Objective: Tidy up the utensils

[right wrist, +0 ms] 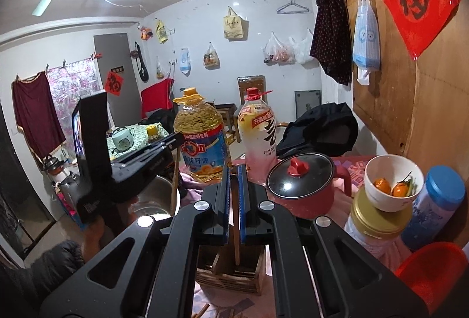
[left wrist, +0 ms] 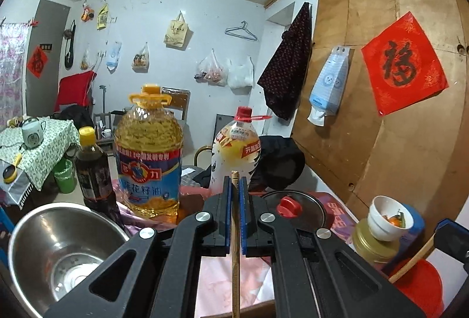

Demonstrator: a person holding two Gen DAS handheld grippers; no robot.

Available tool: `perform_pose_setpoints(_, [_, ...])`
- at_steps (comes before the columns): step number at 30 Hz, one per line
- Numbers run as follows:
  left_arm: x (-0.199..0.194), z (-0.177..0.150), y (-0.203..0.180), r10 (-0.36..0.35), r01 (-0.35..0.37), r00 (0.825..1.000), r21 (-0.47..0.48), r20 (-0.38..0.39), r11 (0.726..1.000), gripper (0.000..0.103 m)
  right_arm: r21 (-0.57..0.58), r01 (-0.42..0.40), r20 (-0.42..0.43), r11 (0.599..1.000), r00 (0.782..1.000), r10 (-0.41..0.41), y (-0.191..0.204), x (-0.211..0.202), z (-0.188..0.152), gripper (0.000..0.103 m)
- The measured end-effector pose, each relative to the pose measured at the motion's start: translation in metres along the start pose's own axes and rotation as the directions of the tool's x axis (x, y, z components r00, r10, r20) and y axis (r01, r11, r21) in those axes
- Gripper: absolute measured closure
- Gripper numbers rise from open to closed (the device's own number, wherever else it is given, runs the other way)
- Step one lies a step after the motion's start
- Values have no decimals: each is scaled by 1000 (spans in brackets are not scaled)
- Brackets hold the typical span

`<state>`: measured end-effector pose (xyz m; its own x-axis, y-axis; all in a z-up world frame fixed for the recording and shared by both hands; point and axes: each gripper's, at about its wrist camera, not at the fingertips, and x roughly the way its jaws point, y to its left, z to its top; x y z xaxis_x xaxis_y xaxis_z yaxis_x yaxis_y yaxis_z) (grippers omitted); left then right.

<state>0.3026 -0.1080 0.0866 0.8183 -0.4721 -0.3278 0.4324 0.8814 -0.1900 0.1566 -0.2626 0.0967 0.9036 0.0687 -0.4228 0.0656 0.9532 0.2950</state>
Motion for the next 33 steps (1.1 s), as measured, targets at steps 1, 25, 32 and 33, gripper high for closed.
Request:
perform_pose_setpoints(1, [4,-4,2,5,-5,1000,-7,1,1000,98,4,0,-5,1000,1000,0,-2,4,-3,97])
perform_pose_setpoints(25, [-68,-72,34,135,-136,990,-29,-27,990,62,63,-44,-23,997,999,45,-18,-18,-26,91])
perform_pose_setpoints(32, [-125,-96,50,202,-208,972,-41,-120,977,43,113,-63,-31,992,997,67,-20,-52,-38,90])
perform_pose_setpoints(33, [-134,-103,52,216,-224,966,-41,-140,974,42,113,-63,-33,992,997,68,-19,-55,-40,90])
